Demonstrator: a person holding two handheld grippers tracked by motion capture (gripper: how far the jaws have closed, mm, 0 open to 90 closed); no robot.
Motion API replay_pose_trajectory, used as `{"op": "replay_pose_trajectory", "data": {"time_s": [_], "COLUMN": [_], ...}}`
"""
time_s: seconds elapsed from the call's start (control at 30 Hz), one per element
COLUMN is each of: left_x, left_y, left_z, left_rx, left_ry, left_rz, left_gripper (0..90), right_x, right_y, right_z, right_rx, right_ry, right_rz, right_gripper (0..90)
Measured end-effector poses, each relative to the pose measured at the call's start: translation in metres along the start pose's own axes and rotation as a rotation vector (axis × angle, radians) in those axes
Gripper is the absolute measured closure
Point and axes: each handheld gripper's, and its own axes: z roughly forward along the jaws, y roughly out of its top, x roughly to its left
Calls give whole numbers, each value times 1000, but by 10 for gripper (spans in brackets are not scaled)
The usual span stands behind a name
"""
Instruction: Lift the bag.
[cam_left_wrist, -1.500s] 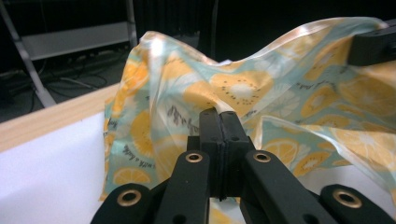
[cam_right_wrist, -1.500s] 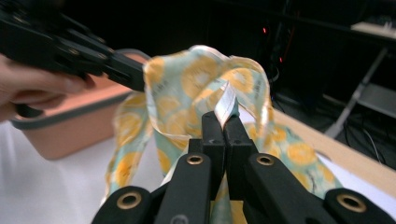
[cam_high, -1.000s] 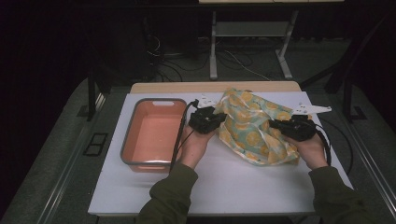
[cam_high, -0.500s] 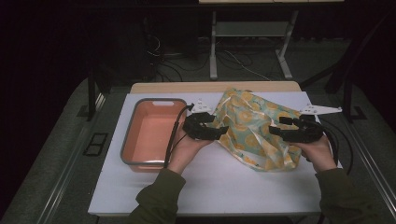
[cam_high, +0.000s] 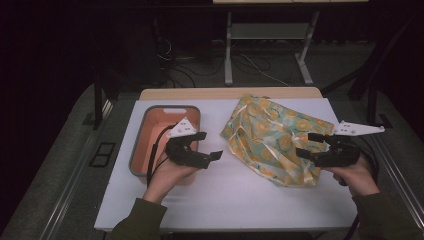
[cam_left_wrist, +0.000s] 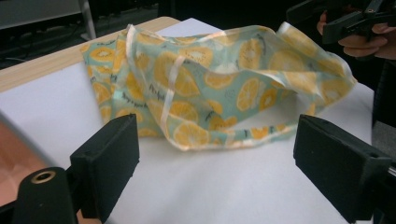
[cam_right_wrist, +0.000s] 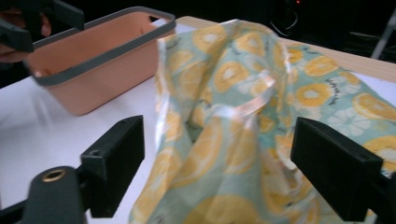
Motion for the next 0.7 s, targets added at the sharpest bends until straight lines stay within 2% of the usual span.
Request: {"op": "replay_pose_trajectory", "data": {"time_s": [0.03,0.07,0.1,0.13,0.3,0.47,0.57,0.7], "left_x": [0,1,1,3,3,2,4,7], "left_y": [0,-8,-8,-14,-29,-41,-48,-60], "left_z": [0,-8,-8,-16,-33,-44,-51,-58], "left_rx": [0,-14,-14,-21,-27,-6,-18,-16], "left_ry": [0,3,3,11,8,12,19,37], "left_rz": [0,6,6,13,16,33,28,44], "left_gripper": [130,129,124,118,75,11,0,0], "right_x": [2,4,4,7,9,13,14,16], "right_y": [-2,-5,-5,-9,-19,-29,-33,-46], "right_z": [-1,-1,-1,-2,-6,-10,-11,-8], "right_rx": [5,8,8,9,5,5,13,19], "right_ry": [1,0,0,7,19,37,41,44], "right_rz": [-8,-18,-18,-25,-33,-47,-52,-60], "right_gripper": [154,153,153,141,124,118,118,118]}}
